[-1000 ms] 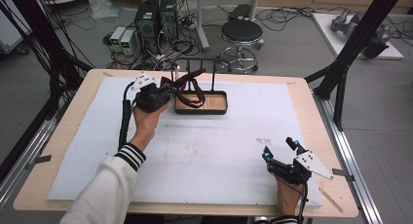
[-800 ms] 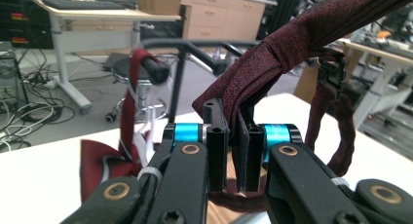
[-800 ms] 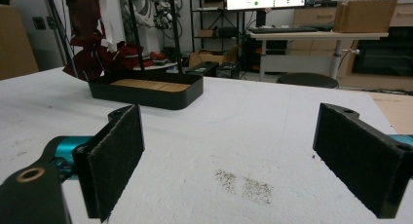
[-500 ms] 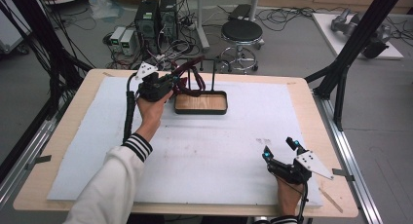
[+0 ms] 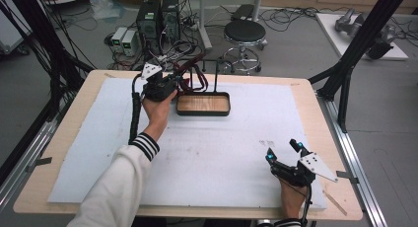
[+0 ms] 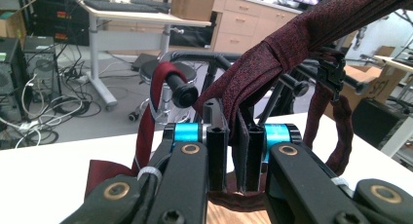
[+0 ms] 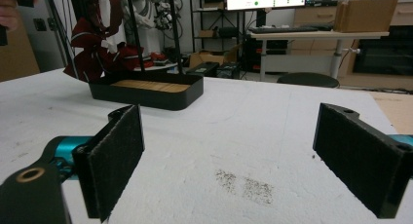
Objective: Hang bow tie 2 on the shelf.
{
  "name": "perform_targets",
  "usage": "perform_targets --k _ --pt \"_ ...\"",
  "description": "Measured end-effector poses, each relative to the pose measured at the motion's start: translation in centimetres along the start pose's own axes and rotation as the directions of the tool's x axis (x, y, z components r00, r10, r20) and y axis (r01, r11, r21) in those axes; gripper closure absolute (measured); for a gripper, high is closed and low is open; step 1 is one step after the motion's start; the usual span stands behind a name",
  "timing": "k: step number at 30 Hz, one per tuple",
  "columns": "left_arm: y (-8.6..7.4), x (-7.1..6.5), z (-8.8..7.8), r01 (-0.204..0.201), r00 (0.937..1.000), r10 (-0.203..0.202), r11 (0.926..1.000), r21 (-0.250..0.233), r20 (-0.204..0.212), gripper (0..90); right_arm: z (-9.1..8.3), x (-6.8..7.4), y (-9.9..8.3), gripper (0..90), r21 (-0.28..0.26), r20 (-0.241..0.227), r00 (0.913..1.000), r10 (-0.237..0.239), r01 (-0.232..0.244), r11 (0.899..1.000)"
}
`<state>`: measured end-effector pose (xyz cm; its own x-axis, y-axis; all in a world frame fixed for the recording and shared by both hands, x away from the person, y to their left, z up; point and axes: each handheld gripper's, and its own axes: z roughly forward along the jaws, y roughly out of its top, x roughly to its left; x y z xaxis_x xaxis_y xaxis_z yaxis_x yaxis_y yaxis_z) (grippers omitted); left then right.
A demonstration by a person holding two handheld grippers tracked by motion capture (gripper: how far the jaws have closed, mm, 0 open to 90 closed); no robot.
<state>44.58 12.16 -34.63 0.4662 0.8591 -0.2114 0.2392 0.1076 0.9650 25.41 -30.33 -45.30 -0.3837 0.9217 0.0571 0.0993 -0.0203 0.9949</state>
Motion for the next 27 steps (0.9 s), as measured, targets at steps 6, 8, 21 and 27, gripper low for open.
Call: perform_targets --k 6,8,21,27 --pt "-0.3 -0.2 0.5 0.005 0.9998 -0.005 1.0 0.004 -0.021 84.8 0.0 0.0 0.0 10.5 -0.001 -0.001 1.0 -0.001 0.001 1.0" --pt "-0.5 -0.3 0.7 -0.001 0.9996 0.002 0.9999 0.012 -0.03 84.8 0.0 0.0 0.0 10.5 -0.001 -0.002 1.0 -0.002 0.002 1.0" --pt "-1.0 -0.5 1.3 -0.042 0.9956 0.047 0.9974 0.059 -0.081 85.4 0.0 0.0 0.0 10.5 0.0 0.0 1.0 0.003 -0.003 1.0" --pt "-1.2 -0.8 1.5 -0.076 0.9919 0.083 0.9937 0.083 -0.096 85.8 0.0 0.0 0.0 10.5 0.0 0.001 1.0 0.0 0.0 1.0"
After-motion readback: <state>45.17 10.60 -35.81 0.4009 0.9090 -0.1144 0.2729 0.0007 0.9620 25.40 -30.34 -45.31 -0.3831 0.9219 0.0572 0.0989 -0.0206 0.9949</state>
